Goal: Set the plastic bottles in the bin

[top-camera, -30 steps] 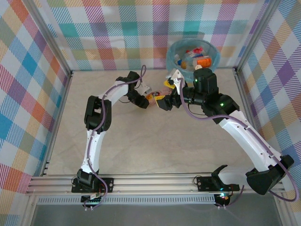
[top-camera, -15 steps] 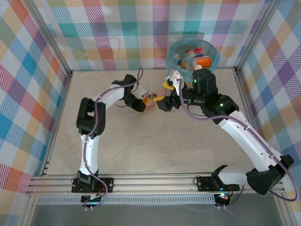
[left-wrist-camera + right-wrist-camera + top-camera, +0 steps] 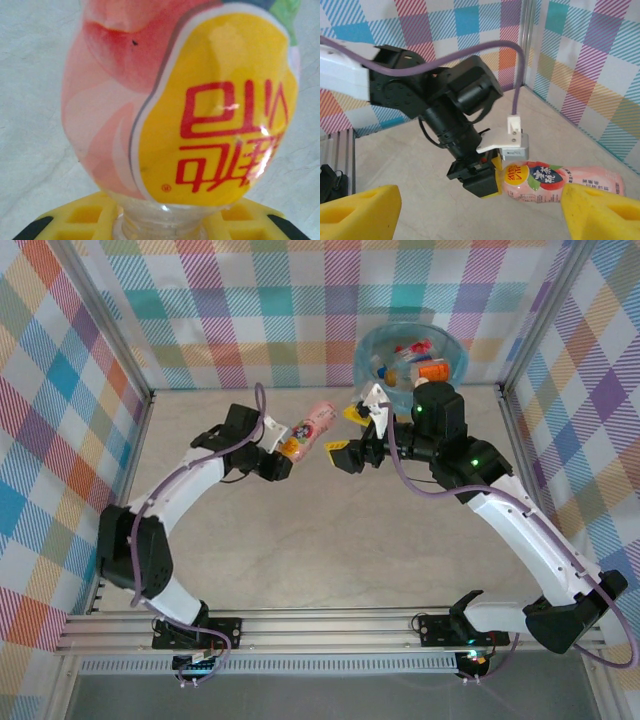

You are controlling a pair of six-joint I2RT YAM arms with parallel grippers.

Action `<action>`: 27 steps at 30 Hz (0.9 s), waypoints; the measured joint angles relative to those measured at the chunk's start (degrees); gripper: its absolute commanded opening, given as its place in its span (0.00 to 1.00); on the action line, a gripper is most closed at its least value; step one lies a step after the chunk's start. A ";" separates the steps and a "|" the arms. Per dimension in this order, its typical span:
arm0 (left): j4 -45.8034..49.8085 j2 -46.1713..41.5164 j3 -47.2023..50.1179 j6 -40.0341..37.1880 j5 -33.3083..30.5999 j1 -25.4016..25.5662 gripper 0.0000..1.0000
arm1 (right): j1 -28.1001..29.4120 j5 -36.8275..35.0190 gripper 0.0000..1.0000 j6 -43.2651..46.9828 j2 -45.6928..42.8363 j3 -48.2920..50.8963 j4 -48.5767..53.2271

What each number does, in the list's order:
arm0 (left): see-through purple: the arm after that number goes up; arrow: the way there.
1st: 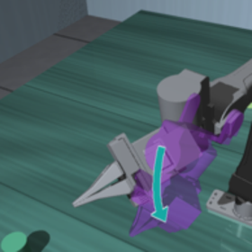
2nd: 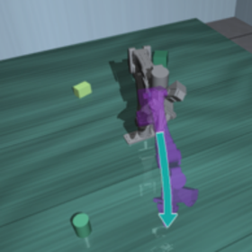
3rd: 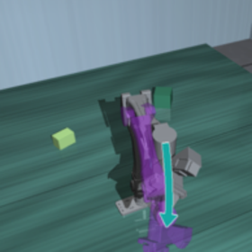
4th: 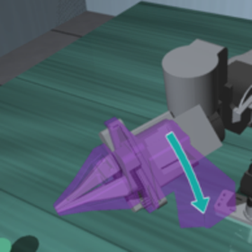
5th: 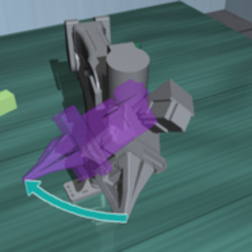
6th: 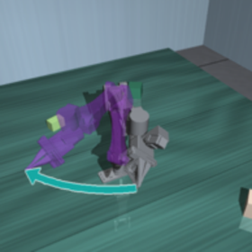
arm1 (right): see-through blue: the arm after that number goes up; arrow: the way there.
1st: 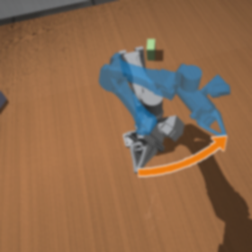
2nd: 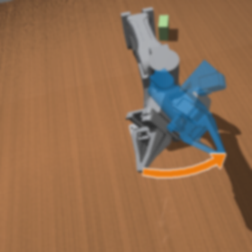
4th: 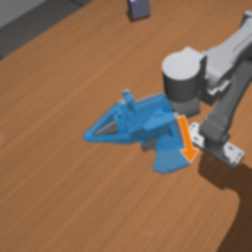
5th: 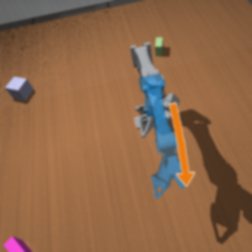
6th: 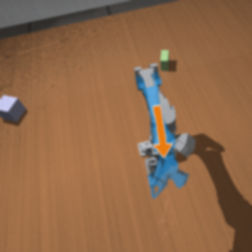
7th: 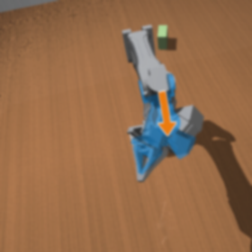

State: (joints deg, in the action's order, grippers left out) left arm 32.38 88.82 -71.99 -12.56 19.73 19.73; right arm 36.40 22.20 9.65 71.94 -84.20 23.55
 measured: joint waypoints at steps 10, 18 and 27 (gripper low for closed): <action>-5.75 -20.76 3.72 5.79 2.62 0.00 0.00 | 0.00 -4.31 0.93 -15.37 3.61 -6.69 -2.03; -8.00 -26.38 2.05 7.02 11.34 0.28 0.00 | 0.00 -1.16 1.00 -26.73 9.60 -14.73 -5.38; -7.93 -26.93 1.97 8.98 12.52 1.57 0.00 | -0.07 3.89 0.99 -35.28 16.09 -21.94 -8.83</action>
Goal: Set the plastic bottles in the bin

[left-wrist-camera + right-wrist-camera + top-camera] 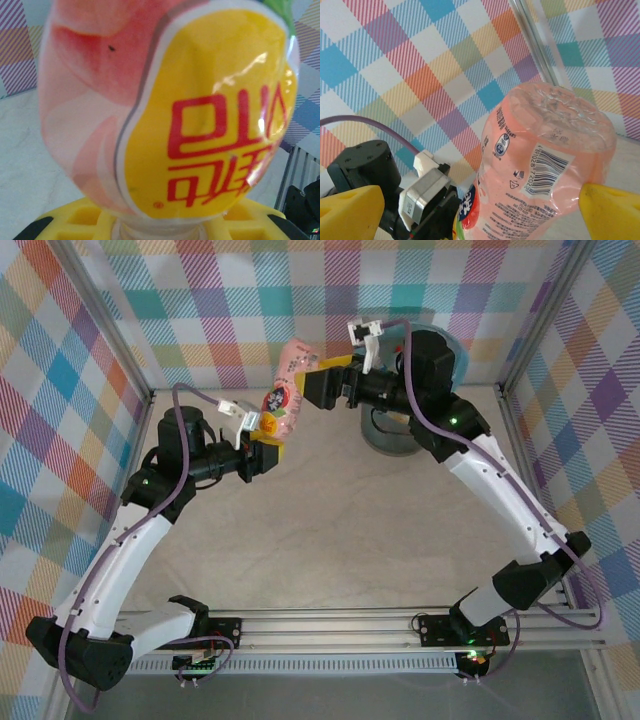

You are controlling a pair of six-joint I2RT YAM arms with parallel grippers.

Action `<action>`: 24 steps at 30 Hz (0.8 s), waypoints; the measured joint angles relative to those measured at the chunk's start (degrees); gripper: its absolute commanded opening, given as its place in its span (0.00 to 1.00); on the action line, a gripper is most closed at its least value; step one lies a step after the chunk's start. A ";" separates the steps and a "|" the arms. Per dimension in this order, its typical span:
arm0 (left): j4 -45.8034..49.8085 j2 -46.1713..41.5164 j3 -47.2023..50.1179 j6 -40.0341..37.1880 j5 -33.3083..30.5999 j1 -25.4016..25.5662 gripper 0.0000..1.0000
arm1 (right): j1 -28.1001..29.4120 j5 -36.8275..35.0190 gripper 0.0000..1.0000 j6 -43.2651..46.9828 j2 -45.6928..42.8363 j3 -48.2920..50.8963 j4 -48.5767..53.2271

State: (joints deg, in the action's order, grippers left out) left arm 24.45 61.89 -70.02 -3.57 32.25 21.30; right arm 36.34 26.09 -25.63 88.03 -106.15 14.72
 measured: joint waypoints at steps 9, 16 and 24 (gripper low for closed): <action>0.83 -4.44 0.92 1.20 -6.01 1.27 0.00 | 0.09 1.14 0.99 -2.67 2.03 -2.78 0.52; 1.09 -6.03 2.38 0.50 -8.81 1.57 0.00 | 0.46 -0.22 1.00 -2.64 1.51 -1.03 1.16; 1.49 -6.14 2.82 -0.50 -11.89 1.92 0.00 | 0.46 -1.16 1.00 -2.62 1.38 2.16 0.00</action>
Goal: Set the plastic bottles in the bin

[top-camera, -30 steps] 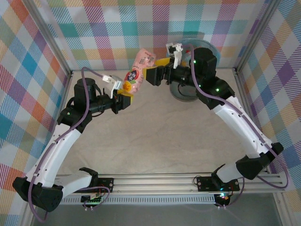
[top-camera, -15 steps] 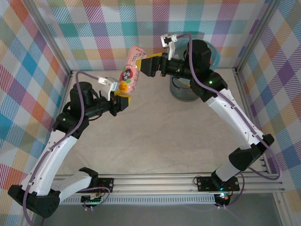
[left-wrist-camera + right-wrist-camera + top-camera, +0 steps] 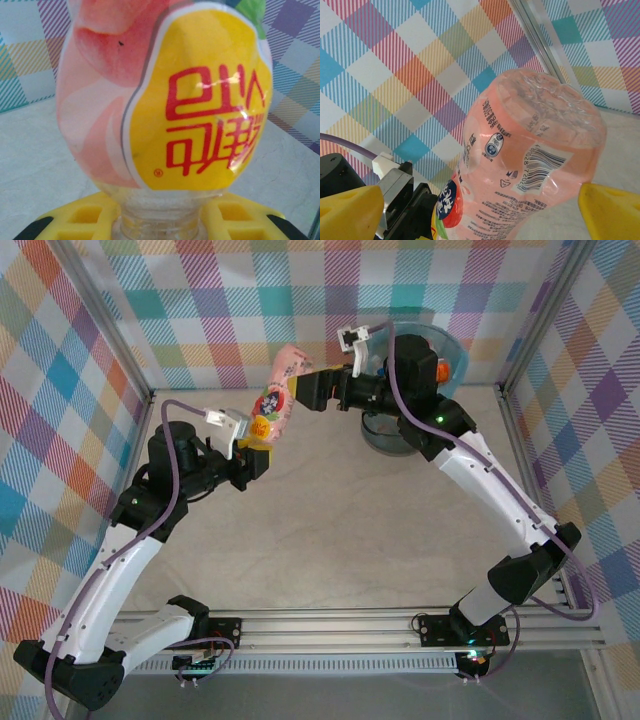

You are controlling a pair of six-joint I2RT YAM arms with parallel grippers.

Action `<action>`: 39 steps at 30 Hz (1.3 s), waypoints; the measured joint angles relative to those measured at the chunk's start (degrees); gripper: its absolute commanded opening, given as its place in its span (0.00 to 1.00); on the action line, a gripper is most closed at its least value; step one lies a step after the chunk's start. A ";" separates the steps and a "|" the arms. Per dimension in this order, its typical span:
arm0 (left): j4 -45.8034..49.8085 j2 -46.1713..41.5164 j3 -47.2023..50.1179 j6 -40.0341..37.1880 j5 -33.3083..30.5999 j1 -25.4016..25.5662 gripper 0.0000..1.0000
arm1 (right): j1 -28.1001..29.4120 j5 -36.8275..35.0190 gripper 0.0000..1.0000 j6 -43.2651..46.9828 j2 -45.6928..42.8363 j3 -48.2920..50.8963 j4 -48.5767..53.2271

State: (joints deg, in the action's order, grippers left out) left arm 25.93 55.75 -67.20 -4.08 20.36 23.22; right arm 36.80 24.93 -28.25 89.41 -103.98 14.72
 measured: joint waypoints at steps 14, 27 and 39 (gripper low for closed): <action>-4.13 -1.14 0.33 -0.63 -0.55 0.72 0.00 | 0.00 -2.80 1.00 0.81 0.00 0.61 0.26; -2.71 -1.07 0.31 -1.55 7.37 0.72 0.00 | 1.46 6.95 0.99 -2.32 4.20 -1.25 -7.72; 0.59 -2.32 0.31 -2.67 7.21 0.72 0.12 | 1.51 9.38 0.63 -0.66 3.96 -0.72 -8.90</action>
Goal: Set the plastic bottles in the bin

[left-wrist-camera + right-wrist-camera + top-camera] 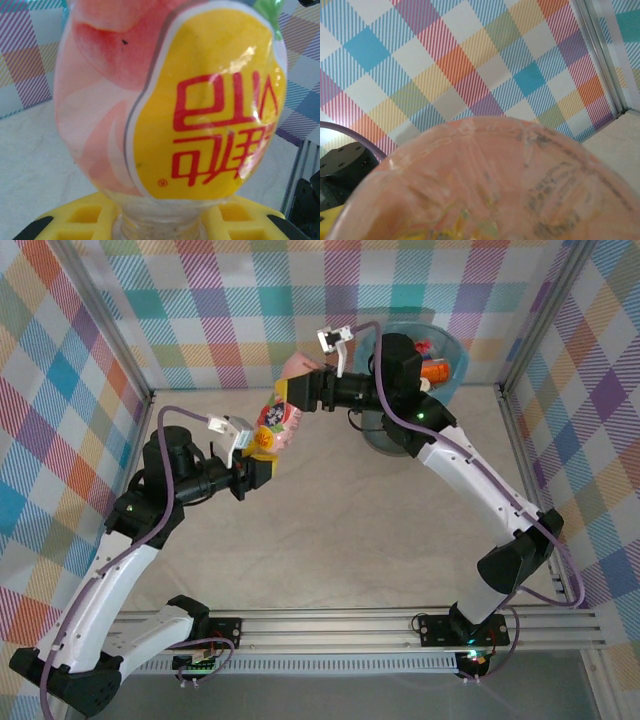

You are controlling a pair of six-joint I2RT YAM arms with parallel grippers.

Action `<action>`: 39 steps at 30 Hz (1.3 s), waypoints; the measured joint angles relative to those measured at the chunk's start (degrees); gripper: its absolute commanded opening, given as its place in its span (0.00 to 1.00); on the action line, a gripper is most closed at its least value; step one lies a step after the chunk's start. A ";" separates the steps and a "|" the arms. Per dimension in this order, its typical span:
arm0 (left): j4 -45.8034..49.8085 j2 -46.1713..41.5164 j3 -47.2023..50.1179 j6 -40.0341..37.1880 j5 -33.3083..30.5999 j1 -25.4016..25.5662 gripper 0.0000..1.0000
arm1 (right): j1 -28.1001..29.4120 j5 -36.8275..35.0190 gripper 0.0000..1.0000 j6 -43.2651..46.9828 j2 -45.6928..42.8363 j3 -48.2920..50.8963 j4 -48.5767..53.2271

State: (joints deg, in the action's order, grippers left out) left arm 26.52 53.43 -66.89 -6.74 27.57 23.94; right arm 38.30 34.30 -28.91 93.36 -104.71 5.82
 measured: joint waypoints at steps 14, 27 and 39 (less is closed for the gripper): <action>0.33 -7.91 -1.11 -2.56 -10.62 0.31 0.95 | -0.35 -18.03 0.61 15.78 -1.44 -15.54 13.92; 1.86 -9.99 4.35 -6.36 -26.88 0.31 0.98 | -6.27 -56.92 0.62 43.43 10.67 -21.03 6.56; 0.48 -7.30 7.63 -6.19 -32.00 -0.46 0.98 | -9.86 -65.68 0.63 55.69 29.66 -34.38 5.86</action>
State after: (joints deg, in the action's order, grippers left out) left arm 27.00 46.13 -59.27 -12.93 -4.43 23.49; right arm 28.45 -31.38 26.79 123.02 -139.09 11.68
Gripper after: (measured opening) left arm 0.981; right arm 0.629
